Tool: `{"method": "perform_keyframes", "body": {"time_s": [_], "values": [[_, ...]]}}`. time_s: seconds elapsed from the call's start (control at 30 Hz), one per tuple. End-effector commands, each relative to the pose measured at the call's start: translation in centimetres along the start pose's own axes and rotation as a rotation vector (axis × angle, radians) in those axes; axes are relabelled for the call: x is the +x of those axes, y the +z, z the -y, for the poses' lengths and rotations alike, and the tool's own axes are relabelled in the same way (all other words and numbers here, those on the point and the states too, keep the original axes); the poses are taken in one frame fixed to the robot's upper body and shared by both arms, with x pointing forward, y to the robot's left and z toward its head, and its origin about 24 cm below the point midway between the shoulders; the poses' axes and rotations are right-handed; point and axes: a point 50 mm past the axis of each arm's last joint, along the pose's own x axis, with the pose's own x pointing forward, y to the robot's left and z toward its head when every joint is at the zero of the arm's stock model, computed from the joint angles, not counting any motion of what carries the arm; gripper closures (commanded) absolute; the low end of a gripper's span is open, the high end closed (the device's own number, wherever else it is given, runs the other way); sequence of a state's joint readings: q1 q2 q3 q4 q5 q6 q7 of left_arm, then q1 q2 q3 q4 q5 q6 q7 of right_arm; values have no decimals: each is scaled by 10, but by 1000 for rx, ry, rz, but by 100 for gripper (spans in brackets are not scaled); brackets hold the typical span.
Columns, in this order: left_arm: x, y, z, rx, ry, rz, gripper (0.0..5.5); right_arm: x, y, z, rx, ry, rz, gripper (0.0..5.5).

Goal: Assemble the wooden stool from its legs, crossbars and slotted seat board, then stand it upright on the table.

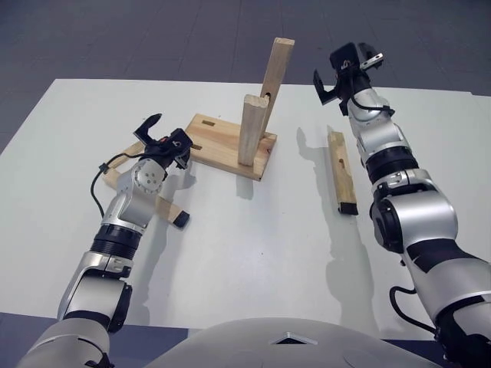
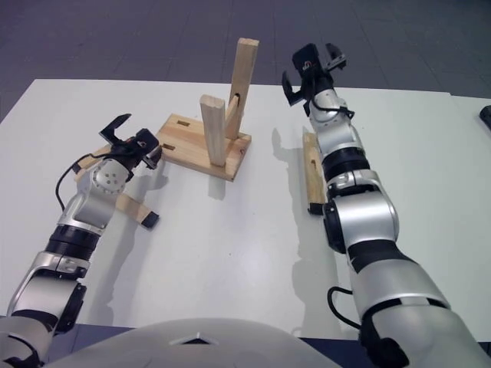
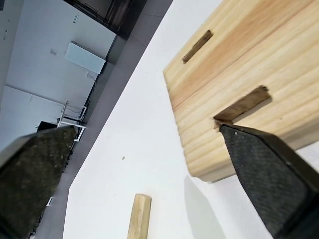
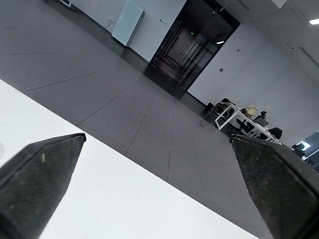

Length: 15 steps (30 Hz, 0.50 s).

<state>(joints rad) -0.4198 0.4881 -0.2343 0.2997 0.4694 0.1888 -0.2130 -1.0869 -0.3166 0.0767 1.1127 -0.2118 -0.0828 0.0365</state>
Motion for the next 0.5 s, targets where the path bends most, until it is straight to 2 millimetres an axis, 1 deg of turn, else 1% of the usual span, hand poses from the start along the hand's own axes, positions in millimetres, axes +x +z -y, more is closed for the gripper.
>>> {"method": "perform_keyframes", "body": {"time_s": [0.03, 0.13, 0.27, 0.4, 0.5], "values": [[1, 5, -6, 36, -3, 2, 14, 7, 26, -3, 7, 11, 88, 10], [-3, 1, -5, 52, -19, -11, 14, 9, 37, -8, 21, 4, 131, 10], [-9, 2, -4, 72, -41, -10, 14, 10, 44, -8, 20, -28, 165, 10], [-17, 6, -4, 88, -51, 1, 14, 11, 48, -6, -15, -54, 178, 10], [-22, 11, 0, 86, -72, 8, 14, 10, 47, -3, -19, -56, 177, 10]]}}
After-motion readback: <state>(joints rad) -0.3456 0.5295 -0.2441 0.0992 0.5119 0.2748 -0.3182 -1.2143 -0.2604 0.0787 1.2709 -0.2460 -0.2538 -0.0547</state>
